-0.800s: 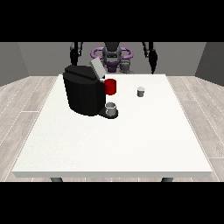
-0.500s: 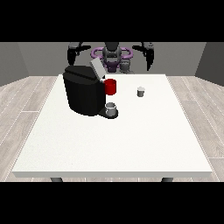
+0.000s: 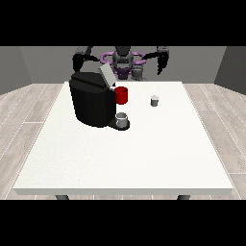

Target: Insert the coffee pod into the coffee machine and close the lid

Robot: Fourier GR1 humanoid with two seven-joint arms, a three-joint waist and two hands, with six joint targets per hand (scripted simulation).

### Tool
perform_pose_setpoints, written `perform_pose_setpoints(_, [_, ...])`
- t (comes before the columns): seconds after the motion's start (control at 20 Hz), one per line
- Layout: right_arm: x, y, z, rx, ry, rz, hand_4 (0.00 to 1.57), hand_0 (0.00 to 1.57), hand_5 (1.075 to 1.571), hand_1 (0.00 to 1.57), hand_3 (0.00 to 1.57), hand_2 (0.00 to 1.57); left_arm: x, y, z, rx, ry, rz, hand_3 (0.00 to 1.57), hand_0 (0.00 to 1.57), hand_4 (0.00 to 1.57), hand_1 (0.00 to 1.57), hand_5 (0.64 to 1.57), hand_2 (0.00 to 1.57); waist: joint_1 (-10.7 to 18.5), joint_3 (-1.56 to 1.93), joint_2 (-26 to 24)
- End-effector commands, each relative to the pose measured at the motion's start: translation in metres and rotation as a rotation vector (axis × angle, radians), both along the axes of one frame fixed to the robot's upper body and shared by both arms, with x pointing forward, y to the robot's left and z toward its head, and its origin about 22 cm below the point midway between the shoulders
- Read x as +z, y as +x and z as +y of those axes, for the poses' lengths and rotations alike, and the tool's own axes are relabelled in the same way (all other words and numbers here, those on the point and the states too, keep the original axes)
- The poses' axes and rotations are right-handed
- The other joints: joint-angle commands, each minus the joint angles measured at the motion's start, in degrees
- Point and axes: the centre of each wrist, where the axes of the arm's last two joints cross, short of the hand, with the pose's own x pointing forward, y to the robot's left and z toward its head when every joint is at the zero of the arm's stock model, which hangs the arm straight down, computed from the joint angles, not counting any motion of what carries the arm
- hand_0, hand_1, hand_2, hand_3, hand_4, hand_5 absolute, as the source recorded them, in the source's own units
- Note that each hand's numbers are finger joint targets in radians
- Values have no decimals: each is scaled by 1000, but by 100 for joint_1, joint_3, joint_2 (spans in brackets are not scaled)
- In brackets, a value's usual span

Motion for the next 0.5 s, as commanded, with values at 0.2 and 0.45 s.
perform_pose_setpoints(0.2, [-5,12,13,40,20,-113,288,0,1571,0,0,0,20,38,32,41,280,-16,0,0,0,0,1571,0,-298,1,669])
perform_pose_setpoints(0.45, [8,15,17,81,-1,-142,419,0,1571,0,0,0,3,47,70,104,447,-9,0,0,0,0,1571,0,-714,-4,1057])
